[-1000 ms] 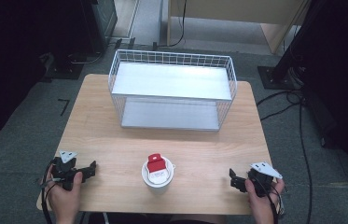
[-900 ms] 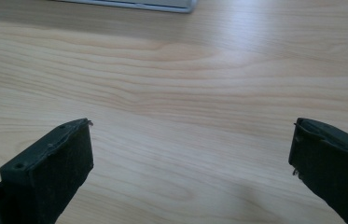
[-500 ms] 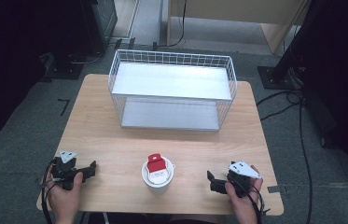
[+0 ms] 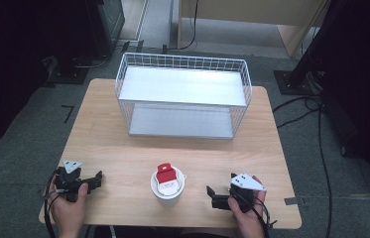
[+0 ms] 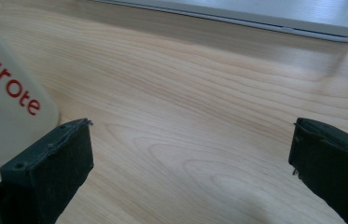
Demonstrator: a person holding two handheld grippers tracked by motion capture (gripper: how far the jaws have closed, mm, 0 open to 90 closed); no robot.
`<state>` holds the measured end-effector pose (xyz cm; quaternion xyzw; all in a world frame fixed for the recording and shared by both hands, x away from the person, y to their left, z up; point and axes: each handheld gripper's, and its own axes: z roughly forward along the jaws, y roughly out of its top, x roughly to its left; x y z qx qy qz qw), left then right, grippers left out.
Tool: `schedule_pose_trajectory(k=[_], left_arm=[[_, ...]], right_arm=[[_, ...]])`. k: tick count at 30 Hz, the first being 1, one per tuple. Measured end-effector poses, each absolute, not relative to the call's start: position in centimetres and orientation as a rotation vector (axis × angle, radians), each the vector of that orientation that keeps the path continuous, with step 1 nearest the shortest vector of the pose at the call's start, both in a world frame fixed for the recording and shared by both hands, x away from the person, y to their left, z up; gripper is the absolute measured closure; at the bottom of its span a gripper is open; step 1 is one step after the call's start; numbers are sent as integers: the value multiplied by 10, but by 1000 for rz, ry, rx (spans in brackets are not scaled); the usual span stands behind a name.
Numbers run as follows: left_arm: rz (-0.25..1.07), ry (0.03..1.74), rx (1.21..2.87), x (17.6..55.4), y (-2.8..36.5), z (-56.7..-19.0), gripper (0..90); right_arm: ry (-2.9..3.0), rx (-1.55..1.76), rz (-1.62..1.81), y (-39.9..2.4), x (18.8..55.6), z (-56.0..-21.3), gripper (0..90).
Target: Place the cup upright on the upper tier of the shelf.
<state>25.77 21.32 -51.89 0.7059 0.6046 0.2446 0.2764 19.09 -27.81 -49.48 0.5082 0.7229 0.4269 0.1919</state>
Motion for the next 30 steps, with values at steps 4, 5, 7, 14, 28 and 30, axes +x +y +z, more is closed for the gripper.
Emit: schedule_pose_trajectory(k=[4,5,7,14,28,30], left_arm=[[657,1624,1896,258,213,-519,0],[657,1624,1897,258,213,-519,0],[657,1624,1896,258,213,-519,0],[657,1624,1896,258,213,-519,0],[657,1624,1896,258,213,-519,0],[657,1624,1896,258,213,-519,0]], right_arm=[[2055,1396,1221,-271,189,-494,0],[2062,1395,1224,-269,189,-494,0],[2068,1381,1235,-266,188,-494,0],[2108,1321,1263,-254,185,-493,0],[2165,1212,1364,-230,178,-487,0],[2170,1200,1384,-228,177,-486,0]])
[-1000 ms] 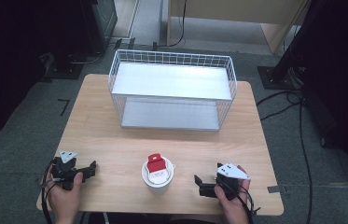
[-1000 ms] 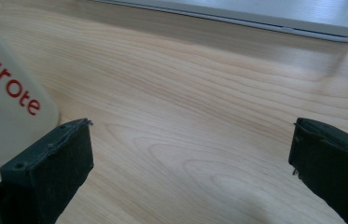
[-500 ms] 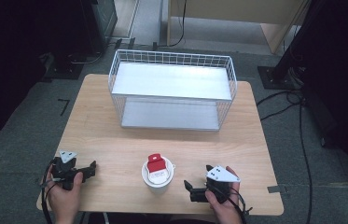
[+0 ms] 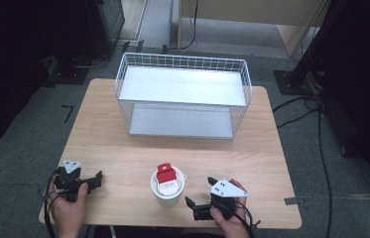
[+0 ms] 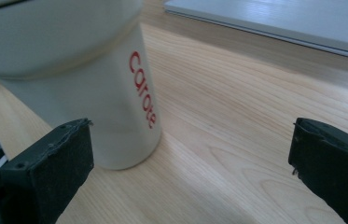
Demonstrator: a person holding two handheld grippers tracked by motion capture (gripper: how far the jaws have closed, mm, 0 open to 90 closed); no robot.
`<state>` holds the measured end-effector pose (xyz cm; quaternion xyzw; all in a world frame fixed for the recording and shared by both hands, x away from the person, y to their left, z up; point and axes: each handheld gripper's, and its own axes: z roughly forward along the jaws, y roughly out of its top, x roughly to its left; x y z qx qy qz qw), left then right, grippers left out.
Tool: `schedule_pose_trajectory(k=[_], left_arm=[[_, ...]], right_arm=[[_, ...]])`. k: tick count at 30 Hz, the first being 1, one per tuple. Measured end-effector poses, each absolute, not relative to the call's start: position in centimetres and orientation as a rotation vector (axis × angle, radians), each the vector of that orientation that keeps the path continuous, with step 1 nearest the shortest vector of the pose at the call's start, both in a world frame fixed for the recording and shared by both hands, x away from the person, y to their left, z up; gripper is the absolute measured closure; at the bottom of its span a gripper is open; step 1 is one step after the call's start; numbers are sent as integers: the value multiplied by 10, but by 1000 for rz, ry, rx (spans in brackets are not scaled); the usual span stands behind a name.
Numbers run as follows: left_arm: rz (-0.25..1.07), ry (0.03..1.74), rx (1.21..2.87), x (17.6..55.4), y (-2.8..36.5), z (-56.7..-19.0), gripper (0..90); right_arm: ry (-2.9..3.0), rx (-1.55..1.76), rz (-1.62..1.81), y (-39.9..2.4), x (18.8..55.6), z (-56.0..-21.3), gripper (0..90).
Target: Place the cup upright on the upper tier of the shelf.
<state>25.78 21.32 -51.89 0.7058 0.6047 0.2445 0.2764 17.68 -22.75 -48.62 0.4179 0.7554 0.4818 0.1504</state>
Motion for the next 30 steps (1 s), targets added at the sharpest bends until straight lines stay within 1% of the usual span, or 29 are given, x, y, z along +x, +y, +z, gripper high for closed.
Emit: schedule_pose_trajectory(k=[30], left_arm=[[657,1624,1896,258,213,-519,0]], right_arm=[[2236,1009,1510,-190,178,-483,2]])
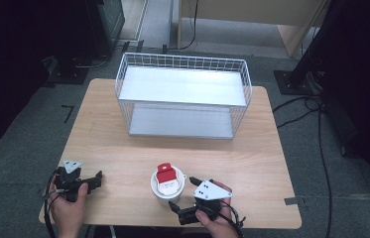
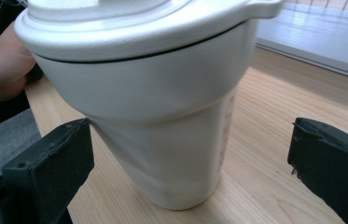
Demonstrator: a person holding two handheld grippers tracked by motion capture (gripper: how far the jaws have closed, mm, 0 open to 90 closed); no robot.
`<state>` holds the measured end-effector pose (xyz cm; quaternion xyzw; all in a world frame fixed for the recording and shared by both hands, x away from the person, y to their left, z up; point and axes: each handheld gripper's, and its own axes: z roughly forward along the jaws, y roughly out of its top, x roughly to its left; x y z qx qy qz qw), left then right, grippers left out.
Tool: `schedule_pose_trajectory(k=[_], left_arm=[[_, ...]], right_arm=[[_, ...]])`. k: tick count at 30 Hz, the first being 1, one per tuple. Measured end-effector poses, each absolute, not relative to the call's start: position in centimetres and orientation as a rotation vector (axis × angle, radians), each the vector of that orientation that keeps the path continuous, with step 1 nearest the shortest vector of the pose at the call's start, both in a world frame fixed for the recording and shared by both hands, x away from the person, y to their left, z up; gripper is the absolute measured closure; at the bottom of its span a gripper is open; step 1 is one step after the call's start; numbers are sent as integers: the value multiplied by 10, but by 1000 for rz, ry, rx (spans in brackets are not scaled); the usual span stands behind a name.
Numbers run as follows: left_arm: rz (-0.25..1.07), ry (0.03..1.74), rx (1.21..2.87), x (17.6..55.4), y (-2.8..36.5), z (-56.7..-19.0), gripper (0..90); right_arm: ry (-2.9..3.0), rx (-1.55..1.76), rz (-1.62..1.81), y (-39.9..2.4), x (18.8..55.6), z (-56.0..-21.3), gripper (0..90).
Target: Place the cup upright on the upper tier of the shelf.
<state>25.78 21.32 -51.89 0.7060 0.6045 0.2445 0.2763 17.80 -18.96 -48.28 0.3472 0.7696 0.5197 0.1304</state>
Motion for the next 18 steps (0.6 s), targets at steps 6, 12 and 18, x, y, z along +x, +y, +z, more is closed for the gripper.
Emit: schedule_pose_trajectory(k=[6,12,18], left_arm=[[657,1624,1896,258,213,-519,0],[657,1624,1896,258,213,-519,0],[657,1624,1896,258,213,-519,0]], right_arm=[[2251,994,1512,-181,181,-485,6],[2254,981,1539,-174,187,-486,10],[2252,972,1575,-168,191,-487,20]])
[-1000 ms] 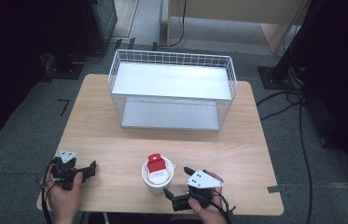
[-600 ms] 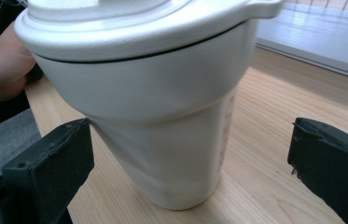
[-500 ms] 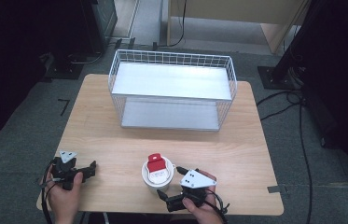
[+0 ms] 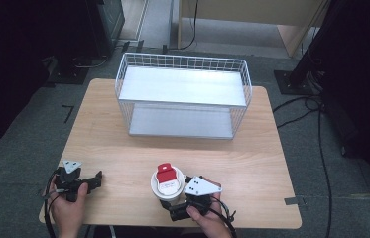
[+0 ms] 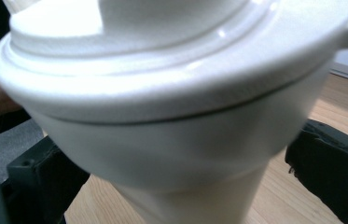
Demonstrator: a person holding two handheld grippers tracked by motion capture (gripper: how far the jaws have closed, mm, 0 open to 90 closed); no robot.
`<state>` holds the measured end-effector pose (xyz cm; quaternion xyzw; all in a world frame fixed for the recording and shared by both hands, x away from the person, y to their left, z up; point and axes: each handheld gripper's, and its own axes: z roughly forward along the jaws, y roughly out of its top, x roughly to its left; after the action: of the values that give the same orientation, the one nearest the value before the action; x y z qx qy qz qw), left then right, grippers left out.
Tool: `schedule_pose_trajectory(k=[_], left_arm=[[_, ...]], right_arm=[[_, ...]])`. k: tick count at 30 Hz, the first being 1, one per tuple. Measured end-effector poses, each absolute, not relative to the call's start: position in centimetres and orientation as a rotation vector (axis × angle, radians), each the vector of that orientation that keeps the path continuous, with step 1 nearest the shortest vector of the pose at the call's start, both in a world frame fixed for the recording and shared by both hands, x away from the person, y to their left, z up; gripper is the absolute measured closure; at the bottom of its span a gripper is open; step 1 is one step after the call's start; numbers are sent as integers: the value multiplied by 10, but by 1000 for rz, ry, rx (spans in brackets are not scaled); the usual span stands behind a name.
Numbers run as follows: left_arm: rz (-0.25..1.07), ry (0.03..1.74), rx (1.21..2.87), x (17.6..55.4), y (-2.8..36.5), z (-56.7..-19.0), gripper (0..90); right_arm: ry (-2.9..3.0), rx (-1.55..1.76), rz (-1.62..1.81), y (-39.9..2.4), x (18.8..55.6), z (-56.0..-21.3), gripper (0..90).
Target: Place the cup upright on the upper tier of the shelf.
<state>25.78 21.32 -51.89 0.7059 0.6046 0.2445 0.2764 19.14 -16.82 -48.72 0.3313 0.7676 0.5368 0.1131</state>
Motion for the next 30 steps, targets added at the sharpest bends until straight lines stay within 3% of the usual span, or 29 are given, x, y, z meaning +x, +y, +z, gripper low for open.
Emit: schedule_pose_trajectory(k=[30], left_arm=[[657,1624,1897,258,213,-519,0]], right_arm=[[2145,914,1608,-151,194,-491,89]])
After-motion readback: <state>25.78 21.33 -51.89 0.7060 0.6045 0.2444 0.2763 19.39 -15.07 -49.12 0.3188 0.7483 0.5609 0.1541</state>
